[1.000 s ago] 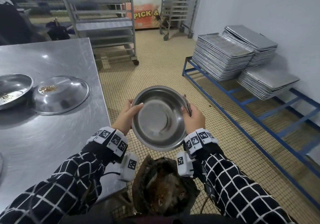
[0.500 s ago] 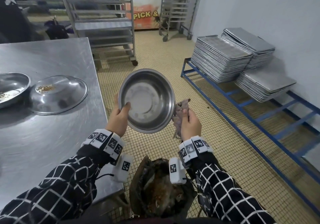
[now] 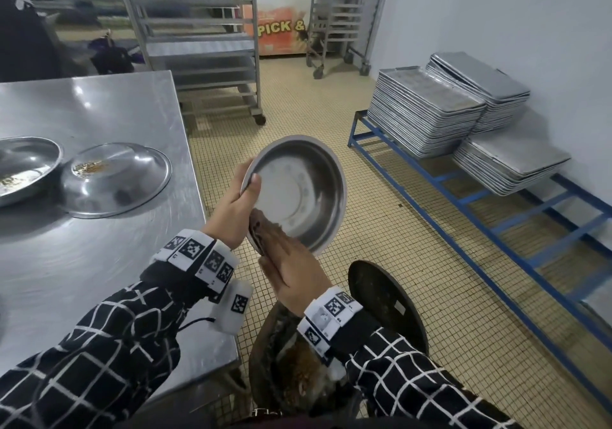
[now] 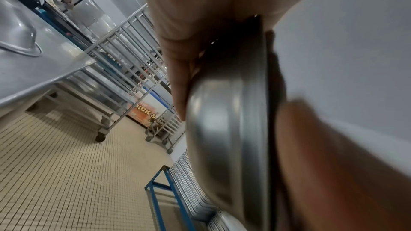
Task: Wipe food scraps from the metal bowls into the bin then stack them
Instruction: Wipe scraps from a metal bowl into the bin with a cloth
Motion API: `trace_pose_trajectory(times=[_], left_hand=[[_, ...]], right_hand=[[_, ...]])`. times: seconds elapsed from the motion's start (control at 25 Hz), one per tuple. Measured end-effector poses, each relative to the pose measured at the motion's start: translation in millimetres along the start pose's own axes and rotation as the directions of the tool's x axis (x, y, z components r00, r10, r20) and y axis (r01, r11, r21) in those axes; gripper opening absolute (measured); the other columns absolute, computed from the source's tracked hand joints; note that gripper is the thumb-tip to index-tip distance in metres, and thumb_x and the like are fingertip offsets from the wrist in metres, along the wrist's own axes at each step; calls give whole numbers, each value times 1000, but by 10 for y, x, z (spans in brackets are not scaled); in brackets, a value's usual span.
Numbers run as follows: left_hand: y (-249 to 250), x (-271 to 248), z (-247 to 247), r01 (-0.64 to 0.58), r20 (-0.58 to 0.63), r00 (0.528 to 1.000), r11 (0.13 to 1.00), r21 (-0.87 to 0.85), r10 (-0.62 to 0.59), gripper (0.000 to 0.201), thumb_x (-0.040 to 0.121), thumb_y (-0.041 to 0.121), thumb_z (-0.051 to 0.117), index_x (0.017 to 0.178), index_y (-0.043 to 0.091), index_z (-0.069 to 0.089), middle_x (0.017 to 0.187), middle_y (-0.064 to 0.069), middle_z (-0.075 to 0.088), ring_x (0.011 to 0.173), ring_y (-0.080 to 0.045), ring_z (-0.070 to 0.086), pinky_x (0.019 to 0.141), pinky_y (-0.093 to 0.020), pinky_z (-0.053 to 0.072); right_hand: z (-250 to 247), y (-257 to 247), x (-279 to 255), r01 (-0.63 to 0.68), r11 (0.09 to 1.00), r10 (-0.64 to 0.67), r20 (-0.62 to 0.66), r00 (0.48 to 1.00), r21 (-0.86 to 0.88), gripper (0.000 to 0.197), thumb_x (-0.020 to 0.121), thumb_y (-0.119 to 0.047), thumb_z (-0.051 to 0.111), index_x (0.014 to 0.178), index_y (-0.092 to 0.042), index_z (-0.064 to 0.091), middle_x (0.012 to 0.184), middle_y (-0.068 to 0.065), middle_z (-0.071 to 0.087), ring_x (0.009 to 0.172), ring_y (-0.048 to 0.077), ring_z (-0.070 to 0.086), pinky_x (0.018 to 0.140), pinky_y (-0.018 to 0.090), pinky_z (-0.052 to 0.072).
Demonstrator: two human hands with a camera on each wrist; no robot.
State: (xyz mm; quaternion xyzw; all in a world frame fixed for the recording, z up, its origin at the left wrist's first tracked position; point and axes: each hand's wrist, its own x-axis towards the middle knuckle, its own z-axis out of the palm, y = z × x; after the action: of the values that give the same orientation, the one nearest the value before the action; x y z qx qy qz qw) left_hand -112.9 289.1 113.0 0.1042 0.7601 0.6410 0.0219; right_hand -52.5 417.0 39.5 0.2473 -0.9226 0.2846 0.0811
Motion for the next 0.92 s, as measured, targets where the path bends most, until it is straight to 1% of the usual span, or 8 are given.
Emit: trace_pose_trajectory(times=[0.12, 0.2, 0.32, 0.44, 0.6, 0.68, 0.8, 0.92], left_hand=[[-47, 67, -117, -7, 0, 1000, 999, -44, 7, 19, 100, 39, 38, 111, 52, 45, 109, 16, 57, 106, 2, 56, 95, -25, 43], [-84, 71, -121, -15, 2, 1000, 999, -32, 15, 25, 99, 43, 39, 122, 47, 45, 114, 16, 56, 114, -6, 53, 104, -34, 39], [-83, 57, -80, -34, -15, 999, 999, 3, 34, 31, 101, 40, 36, 132, 35, 42, 115, 24, 52, 110, 9, 48, 97, -18, 35], [-22, 36, -60, -28, -23, 999, 1000, -14, 28, 20, 102, 36, 37, 113, 51, 45, 105, 25, 55, 91, 18, 54, 85, -12, 41], [1, 14, -90, -41, 33, 999, 998, -52, 42, 23, 103, 30, 37, 108, 50, 48, 105, 19, 59, 97, 11, 57, 85, -15, 44], [-44, 14, -118, -11, 101, 995, 998, -64, 17, 22, 103, 30, 36, 110, 47, 50, 107, 13, 61, 102, -3, 60, 85, -24, 48], [-134, -8, -115, 71, 161, 985, 995, -63, -60, 22, 103, 29, 37, 112, 46, 47, 110, 9, 61, 110, -19, 58, 89, -34, 49], [-162, -66, -99, 181, 143, 976, 979, -97, -167, 18, 101, 32, 39, 114, 41, 48, 97, 0, 65, 84, -25, 66, 69, -35, 56]], right_hand=[[-72, 255, -120, -29, 974, 35, 22, 999, -226, 63, 97, -54, 7, 146, -23, 33, 148, -4, 38, 140, 17, 30, 112, 43, 29], [-104, 286, -115, -71, 968, 82, 38, 996, -240, 74, 93, -60, -3, 145, -24, 36, 147, -4, 41, 140, 17, 29, 114, 42, 26], [-48, 32, -3, -92, 995, 95, 98, 991, -37, 66, 93, -59, 3, 150, -30, 17, 155, -11, 22, 144, 10, 16, 117, 36, 15], [40, -125, 17, -111, 989, 111, 4, 994, 102, 59, 96, -55, 11, 149, -31, 20, 154, -12, 25, 142, 7, 21, 115, 31, 21], [43, 231, -171, -80, 969, 85, 13, 996, -234, 63, 98, -54, 4, 142, -28, 40, 146, -9, 42, 139, 13, 31, 112, 40, 30], [-11, 385, -208, -155, 908, 155, -30, 987, -389, 66, 98, -53, 2, 138, -25, 47, 143, -5, 47, 140, 16, 30, 115, 43, 24], [-129, 597, -146, -348, 826, 350, -81, 933, -444, 57, 99, -53, 7, 151, -29, 9, 158, -7, 7, 145, 19, -7, 118, 44, 0], [-300, 725, -31, -384, 858, 380, -81, 921, -341, 61, 101, -45, 15, 145, -27, -23, 151, -5, -30, 141, 19, -26, 119, 43, 5]])
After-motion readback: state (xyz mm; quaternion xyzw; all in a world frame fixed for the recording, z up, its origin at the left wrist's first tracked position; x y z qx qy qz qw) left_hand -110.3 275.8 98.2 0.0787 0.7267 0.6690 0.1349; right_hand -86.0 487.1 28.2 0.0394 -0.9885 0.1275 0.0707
